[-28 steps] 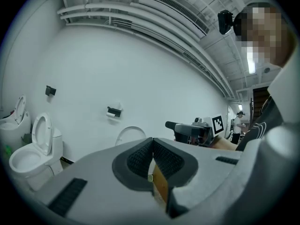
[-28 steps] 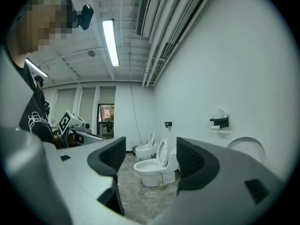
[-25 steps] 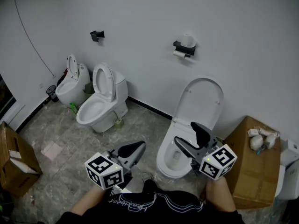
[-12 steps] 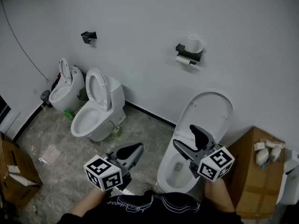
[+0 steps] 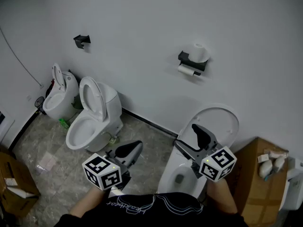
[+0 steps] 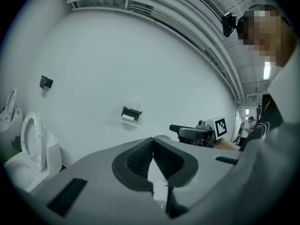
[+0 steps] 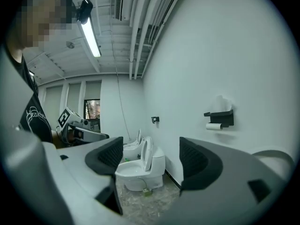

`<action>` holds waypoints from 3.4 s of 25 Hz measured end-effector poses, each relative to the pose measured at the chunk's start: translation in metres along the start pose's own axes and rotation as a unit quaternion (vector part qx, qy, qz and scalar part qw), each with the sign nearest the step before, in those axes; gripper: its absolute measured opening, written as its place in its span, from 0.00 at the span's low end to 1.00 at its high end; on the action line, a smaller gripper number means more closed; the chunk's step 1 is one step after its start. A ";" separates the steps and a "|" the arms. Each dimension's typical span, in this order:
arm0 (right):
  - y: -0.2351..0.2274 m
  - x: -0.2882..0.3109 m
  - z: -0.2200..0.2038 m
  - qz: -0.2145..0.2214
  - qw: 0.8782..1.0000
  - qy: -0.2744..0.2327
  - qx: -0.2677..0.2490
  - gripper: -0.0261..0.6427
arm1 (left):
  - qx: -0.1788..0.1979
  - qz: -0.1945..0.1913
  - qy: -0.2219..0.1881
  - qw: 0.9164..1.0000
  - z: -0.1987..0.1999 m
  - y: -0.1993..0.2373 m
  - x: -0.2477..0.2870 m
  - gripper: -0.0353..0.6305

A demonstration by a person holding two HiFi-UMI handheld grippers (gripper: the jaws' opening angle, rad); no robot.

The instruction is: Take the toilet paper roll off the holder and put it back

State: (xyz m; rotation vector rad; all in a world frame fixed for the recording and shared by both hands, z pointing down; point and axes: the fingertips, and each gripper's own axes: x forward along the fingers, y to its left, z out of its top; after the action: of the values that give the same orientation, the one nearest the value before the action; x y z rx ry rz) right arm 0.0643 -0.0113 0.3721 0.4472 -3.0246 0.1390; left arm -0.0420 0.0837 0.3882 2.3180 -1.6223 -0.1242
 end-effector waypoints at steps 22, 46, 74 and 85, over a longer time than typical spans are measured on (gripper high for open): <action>-0.121 0.075 0.035 -0.100 0.995 -0.005 -0.023 0.60 | 0.018 -0.077 0.002 0.997 0.051 0.101 0.118 0.06; -0.313 0.174 0.102 -0.275 0.961 -0.002 -0.029 0.58 | 0.015 -0.210 0.041 0.977 0.117 0.219 0.297 0.06; -0.423 0.221 0.104 -0.335 0.940 0.062 -0.031 0.56 | 0.019 -0.248 0.057 0.967 0.125 0.263 0.378 0.06; -0.425 0.221 0.101 -0.340 0.936 0.073 -0.052 0.48 | 0.011 -0.243 0.053 0.969 0.122 0.269 0.385 0.06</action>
State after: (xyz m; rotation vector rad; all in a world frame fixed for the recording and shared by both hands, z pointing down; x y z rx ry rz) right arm -0.0292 -0.4892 0.3251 1.3544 -2.5364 -0.0341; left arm -0.1776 -0.3819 0.3930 2.6412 -0.9834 -0.0874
